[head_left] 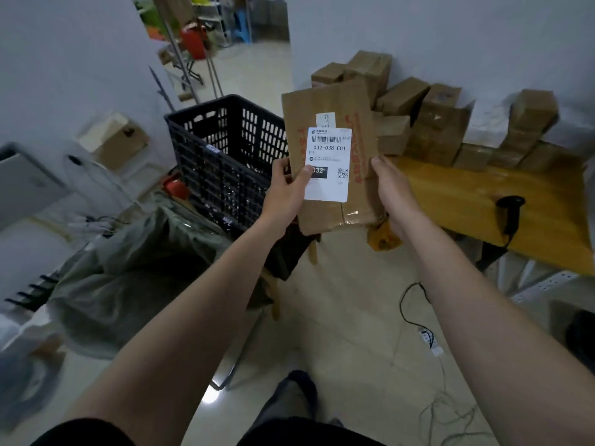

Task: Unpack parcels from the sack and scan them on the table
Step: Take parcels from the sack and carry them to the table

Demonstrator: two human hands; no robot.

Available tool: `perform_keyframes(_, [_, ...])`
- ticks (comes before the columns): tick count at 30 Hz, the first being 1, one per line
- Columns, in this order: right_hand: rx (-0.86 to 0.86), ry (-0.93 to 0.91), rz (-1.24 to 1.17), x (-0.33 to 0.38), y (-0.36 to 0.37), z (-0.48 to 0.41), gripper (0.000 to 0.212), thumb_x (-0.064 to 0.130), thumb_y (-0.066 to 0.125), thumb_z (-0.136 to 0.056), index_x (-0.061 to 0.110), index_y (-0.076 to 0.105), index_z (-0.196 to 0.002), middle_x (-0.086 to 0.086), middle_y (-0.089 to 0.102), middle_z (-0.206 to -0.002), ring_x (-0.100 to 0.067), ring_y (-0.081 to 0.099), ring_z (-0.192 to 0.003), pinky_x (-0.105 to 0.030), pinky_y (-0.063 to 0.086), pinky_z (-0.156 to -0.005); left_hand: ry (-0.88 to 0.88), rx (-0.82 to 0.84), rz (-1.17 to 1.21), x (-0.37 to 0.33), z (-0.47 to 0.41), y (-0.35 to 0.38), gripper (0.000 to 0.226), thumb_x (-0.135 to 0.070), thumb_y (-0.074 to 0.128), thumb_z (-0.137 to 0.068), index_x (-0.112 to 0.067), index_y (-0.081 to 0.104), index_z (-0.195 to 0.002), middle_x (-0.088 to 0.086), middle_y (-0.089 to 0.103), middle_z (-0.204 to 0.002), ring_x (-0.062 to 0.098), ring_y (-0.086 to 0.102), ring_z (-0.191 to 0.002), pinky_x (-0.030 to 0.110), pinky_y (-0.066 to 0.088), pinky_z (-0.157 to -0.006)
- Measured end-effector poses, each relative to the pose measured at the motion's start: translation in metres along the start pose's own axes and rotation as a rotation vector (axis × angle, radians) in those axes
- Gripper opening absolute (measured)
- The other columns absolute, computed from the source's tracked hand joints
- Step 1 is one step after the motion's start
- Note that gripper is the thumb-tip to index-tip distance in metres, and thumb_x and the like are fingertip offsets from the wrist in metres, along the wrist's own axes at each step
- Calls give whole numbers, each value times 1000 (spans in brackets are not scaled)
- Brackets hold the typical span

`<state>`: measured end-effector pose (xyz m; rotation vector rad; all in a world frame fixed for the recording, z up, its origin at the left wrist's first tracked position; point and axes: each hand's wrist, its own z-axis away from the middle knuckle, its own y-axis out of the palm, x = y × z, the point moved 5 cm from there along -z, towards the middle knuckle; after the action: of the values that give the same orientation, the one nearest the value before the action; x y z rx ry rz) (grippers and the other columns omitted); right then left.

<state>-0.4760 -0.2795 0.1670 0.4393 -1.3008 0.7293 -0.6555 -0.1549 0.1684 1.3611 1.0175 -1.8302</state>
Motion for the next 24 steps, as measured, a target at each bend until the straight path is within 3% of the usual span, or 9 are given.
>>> perform_keyframes(4, [96, -51, 35, 24, 58, 16, 45, 48, 42, -106, 40, 49, -149, 43, 66, -81, 20, 64, -72, -7, 49, -55, 49, -137, 4, -8, 17, -67, 45, -61, 60, -90, -41, 46, -128, -14, 67, -111, 10, 68, -101, 50, 58, -91])
perform_keyframes(6, [138, -77, 39, 33, 90, 21, 42, 49, 43, -105, 41, 53, -145, 34, 72, -96, 11, 69, -82, -17, 54, -66, 64, -186, 9, -10, 22, -101, 46, -61, 60, -90, -40, 47, -129, -14, 66, -113, 10, 66, -103, 51, 58, -90])
perform_keyframes(8, [189, -88, 44, 41, 125, 26, 41, 49, 44, -105, 42, 56, -143, 29, 74, -97, 5, 71, -87, -25, 54, -75, 67, -232, 25, -7, 27, -135, 46, -59, 59, -92, -36, 47, -130, -15, 64, -113, 10, 64, -105, 52, 56, -94])
perform_keyframes(12, [284, -87, 79, 44, 201, 39, 41, 51, 43, -103, 45, 58, -141, 20, 76, -106, -5, 72, -100, -31, 56, -84, 43, -313, 72, 14, 32, -207, 40, -50, 60, -98, -32, 46, -131, -12, 63, -117, 14, 63, -110, 54, 54, -98])
perform_keyframes(15, [345, -84, 117, 42, 265, 54, 41, 51, 42, -103, 45, 59, -140, 21, 75, -104, 0, 71, -92, -21, 54, -68, -9, -366, 60, 41, 34, -269, 48, -50, 59, -98, -29, 44, -138, -8, 62, -123, 15, 62, -112, 52, 55, -96])
perform_keyframes(17, [395, -78, 161, 39, 311, 68, 39, 50, 42, -104, 46, 60, -139, 23, 75, -102, 7, 70, -81, -16, 51, -59, -55, -401, 72, 61, 36, -311, 52, -50, 60, -99, -27, 42, -142, -13, 61, -117, 11, 61, -107, 45, 55, -90])
perform_keyframes(20, [470, -40, 212, 25, 377, 86, 39, 47, 41, -107, 43, 57, -142, 17, 72, -116, -1, 70, -95, -20, 51, -66, -150, -421, 72, 97, 40, -370, 55, -51, 60, -99, -27, 42, -145, -9, 59, -119, 7, 59, -99, 35, 51, -73])
perform_keyframes(24, [505, 66, 240, -9, 441, 102, 42, 48, 32, -109, 39, 59, -140, 19, 67, -106, -4, 63, -103, -21, 44, -66, -281, -401, 61, 143, 44, -430, 57, -57, 59, -96, -31, 44, -145, -6, 63, -122, 15, 65, -97, 32, 52, -63])
